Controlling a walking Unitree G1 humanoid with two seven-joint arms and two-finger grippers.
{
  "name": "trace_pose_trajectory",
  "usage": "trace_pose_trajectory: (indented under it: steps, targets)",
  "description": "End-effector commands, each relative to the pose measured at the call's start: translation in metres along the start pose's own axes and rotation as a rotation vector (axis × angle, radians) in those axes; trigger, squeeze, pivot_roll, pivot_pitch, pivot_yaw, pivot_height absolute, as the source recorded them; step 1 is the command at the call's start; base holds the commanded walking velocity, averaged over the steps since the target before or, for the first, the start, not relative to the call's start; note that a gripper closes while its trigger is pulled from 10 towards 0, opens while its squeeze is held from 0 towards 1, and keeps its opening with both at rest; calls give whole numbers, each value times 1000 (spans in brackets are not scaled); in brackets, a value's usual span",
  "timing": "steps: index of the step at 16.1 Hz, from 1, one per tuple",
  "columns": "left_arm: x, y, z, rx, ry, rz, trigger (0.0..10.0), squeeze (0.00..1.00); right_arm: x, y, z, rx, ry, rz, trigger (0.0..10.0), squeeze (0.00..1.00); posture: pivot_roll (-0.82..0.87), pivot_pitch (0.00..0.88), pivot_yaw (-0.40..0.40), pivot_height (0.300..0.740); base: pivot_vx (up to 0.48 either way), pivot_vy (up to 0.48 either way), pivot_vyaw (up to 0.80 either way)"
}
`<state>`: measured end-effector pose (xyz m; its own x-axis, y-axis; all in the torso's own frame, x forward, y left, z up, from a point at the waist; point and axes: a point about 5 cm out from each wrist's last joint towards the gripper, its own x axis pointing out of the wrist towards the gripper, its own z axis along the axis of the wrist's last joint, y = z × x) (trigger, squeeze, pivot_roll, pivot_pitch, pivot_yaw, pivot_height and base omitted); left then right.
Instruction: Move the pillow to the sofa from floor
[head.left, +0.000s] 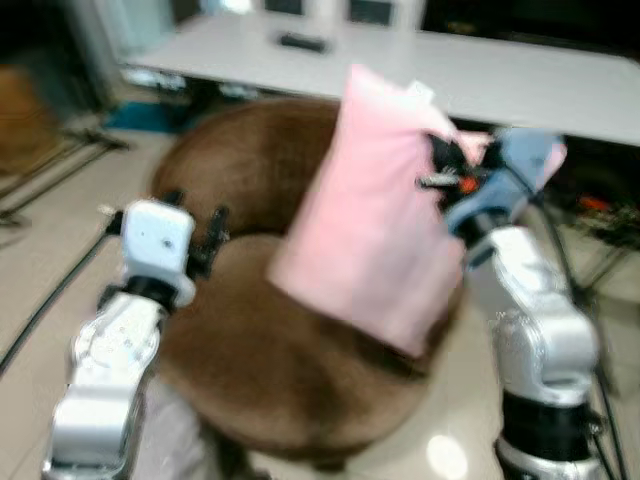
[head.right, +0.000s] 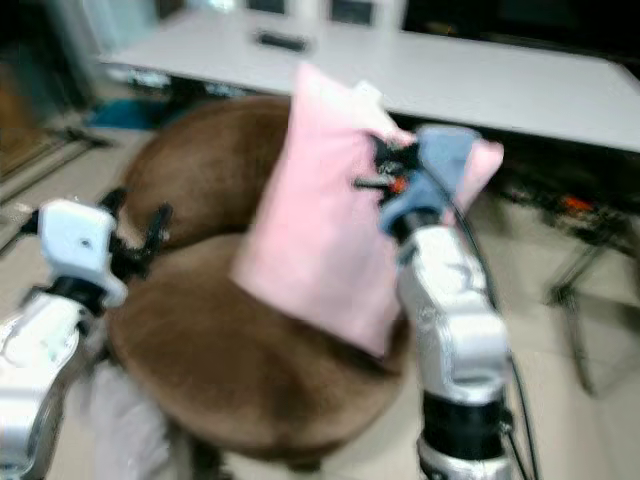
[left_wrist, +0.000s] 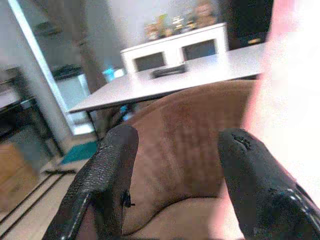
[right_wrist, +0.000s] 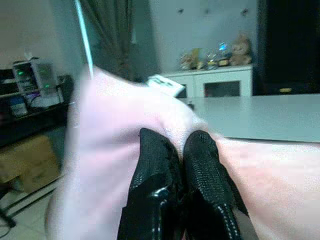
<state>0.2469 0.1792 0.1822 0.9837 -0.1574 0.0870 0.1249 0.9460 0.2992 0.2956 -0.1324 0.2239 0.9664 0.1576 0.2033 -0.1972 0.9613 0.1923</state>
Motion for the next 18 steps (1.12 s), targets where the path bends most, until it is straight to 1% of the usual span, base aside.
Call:
trace_pose_trajectory:
  steps: [1,5,9,10,12,14,16,17,18]
  targets:
    - [0,4,4,22,-9,10,10000,0,4,11,17,20,-75,49,10000,0,84,0,-50,740,274,0,0]
    - [-1,3,2,30,-2,8,10000,0,7,13,3,-8,-13,46,10000,0,90,0,-56,740,267,0,0]
    - [-3,3,-3,59,31,3,10000,0,13,17,-12,-49,74,39,10000,0,98,0,-57,740,0,0,0]
    - [-4,3,-5,64,40,-1,10000,0,14,19,-15,-57,91,44,10000,0,98,0,-57,740,0,0,0]
    - [-7,7,-9,87,68,-14,10000,0,22,28,-24,-43,149,76,10000,0,106,0,-59,740,0,0,0]
    - [-9,9,-10,91,77,-21,10000,0,26,32,-26,-37,164,81,10000,0,106,0,-59,740,0,0,0]
    - [-11,13,-12,105,95,-33,10000,0,37,40,-32,-36,221,88,10000,0,115,0,-61,740,0,0,0]
    - [-13,16,-13,114,109,-50,10000,0,48,43,-42,-43,309,64,10000,0,120,0,-63,740,0,0,0]
    - [-15,16,-14,119,119,-67,10000,0,55,46,-46,-41,344,59,10000,0,120,0,-63,740,0,0,0]
